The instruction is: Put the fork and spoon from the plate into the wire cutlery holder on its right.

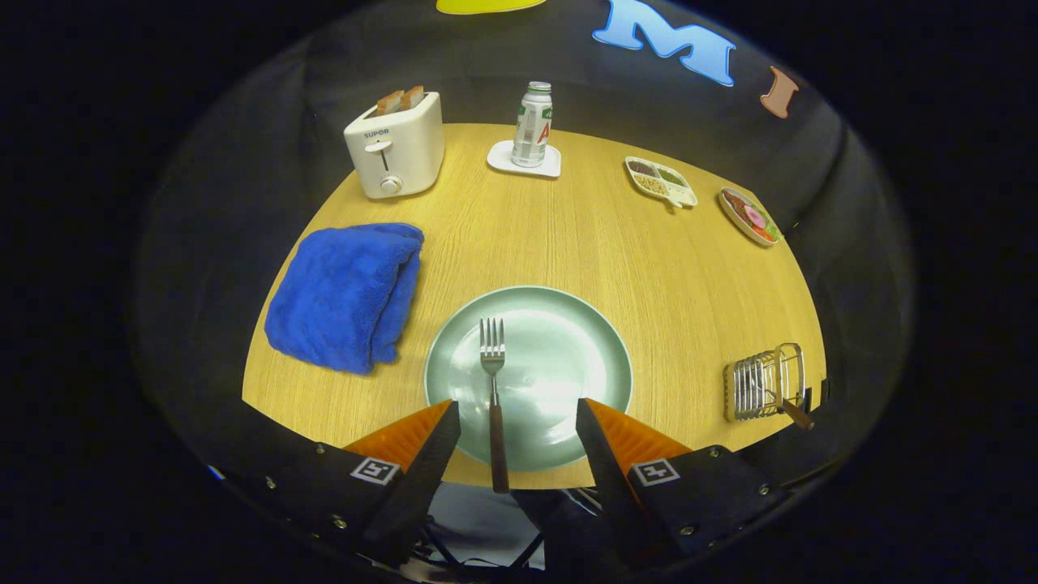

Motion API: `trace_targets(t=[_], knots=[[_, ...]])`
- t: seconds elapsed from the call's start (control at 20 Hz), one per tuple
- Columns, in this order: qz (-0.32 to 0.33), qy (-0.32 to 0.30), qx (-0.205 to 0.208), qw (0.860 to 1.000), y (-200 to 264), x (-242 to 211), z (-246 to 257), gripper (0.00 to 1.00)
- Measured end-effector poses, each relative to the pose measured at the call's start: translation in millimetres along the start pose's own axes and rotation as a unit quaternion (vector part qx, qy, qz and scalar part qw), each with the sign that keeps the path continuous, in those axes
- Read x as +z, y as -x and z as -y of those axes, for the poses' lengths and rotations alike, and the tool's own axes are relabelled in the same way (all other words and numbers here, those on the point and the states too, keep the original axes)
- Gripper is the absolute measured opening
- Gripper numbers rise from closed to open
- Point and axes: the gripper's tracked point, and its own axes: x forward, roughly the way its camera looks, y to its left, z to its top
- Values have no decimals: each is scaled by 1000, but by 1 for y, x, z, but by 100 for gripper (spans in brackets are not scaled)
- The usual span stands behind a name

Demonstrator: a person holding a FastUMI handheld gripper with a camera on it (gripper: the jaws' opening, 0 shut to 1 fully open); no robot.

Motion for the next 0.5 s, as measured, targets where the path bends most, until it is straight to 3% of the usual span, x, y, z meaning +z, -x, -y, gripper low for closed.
trace_targets(t=[0.5], knots=[[-42, -2, 14, 999, -48, -18, -10, 89]])
